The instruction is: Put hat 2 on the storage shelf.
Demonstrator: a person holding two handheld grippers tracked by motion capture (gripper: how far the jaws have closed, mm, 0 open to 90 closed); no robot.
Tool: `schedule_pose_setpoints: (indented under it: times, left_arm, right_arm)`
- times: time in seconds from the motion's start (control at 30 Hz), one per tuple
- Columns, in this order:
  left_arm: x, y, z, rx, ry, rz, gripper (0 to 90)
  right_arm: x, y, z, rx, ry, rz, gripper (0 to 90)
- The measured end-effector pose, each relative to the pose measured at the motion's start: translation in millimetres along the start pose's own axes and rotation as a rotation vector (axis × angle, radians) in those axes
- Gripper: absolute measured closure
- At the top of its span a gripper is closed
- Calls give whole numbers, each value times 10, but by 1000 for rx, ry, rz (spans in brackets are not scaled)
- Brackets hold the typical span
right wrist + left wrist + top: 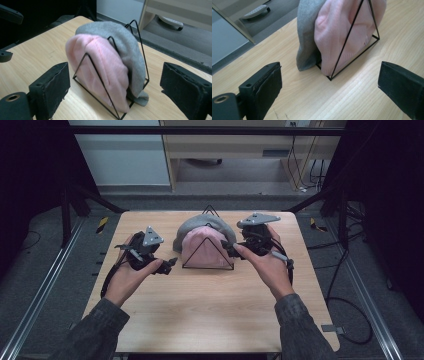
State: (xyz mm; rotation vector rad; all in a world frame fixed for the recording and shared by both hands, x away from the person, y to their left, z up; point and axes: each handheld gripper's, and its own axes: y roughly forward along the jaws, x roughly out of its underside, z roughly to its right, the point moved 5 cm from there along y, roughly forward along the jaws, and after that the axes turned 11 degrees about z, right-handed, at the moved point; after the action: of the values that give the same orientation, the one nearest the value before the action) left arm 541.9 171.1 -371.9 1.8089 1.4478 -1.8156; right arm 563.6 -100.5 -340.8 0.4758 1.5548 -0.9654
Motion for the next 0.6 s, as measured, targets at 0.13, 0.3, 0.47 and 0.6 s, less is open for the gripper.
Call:
schedule_pose_setpoints:
  times: [0.13,0.3,0.47,0.6]
  left_arm:
    - [90,-4,68,8,11,-8,46]
    - [206,10,185,21,36,-12,47]
    - [351,10,316,44,56,-24,49]
    - [536,57,411,57,66,-50,51]
  right_arm:
    - [127,-38,-20,-11,-8,-16,83]
    - [284,-119,-36,-18,-14,-25,89]
    - [422,-219,-52,-23,-23,-30,113]
    - [571,-273,-41,-23,-29,-38,126]
